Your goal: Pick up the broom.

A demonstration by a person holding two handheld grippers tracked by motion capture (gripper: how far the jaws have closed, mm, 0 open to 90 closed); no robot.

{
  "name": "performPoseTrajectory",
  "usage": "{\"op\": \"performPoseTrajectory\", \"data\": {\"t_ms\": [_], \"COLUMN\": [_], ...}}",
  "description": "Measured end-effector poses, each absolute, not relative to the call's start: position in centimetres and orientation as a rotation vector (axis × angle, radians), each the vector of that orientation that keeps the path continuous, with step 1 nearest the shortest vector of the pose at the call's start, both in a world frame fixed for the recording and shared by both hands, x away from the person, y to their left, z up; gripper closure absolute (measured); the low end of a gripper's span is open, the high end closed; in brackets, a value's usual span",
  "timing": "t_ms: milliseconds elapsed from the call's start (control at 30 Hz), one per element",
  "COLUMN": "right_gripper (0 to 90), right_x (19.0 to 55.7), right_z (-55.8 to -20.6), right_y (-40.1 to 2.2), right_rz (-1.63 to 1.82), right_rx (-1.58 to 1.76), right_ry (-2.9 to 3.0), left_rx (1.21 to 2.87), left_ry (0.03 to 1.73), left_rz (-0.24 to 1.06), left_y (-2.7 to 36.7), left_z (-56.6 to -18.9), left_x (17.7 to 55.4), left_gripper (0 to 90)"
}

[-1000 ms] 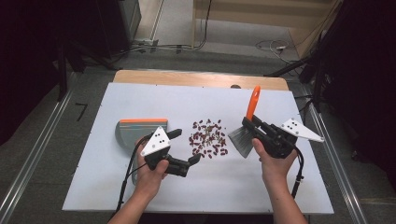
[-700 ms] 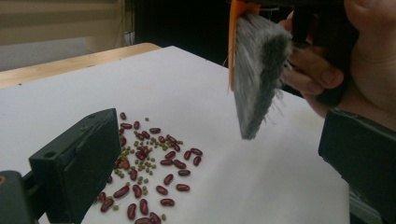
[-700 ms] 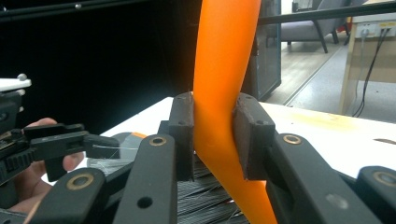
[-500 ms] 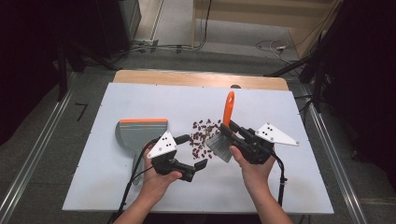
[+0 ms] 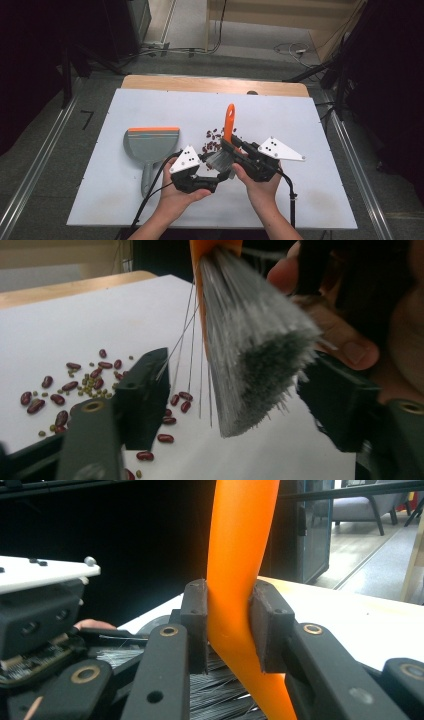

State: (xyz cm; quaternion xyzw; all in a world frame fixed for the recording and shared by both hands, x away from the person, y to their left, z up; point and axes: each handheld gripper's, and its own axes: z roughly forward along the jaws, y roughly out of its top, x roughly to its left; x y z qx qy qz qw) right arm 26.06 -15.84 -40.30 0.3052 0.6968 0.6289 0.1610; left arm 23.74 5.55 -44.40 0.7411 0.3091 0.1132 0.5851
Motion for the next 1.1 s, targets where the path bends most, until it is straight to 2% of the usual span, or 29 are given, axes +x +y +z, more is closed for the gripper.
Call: {"op": "performPoseTrajectory", "data": {"t_ms": [400,500,733,800,967,1100], "right_gripper": [69.3,69.2,66.4,59.1,48.0,45.9], "right_x": [25.6,25.5,26.0,26.1,26.6,27.1], "right_z": [-40.2,-40.2,-40.1,-40.1,-39.9,-39.8], "right_y": [-15.3,-15.3,-15.0,-15.2,-16.3,-16.9], "right_rz": [1.823,1.819,1.763,1.757,1.808,1.803], "right_rx": [0.879,0.868,0.795,0.783,0.76,0.738], "right_ry": [1.975,1.974,2.041,2.048,2.081,2.137], "left_rx": [1.741,1.745,1.769,1.765,1.751,1.743], "left_ry": [0.732,0.734,0.732,0.724,0.726,0.691], "left_rz": [0.26,0.284,0.241,0.236,0.229,0.2], "left_y": [5.7,5.9,7.1,7.6,8.7,9.9], "left_z": [-44.4,-44.3,-44.3,-44.2,-43.9,-43.5], "left_x": [23.8,23.7,24.4,24.5,24.8,25.1], "left_gripper": [75.5,82.4,85.5,85.6,85.7,85.7]}}
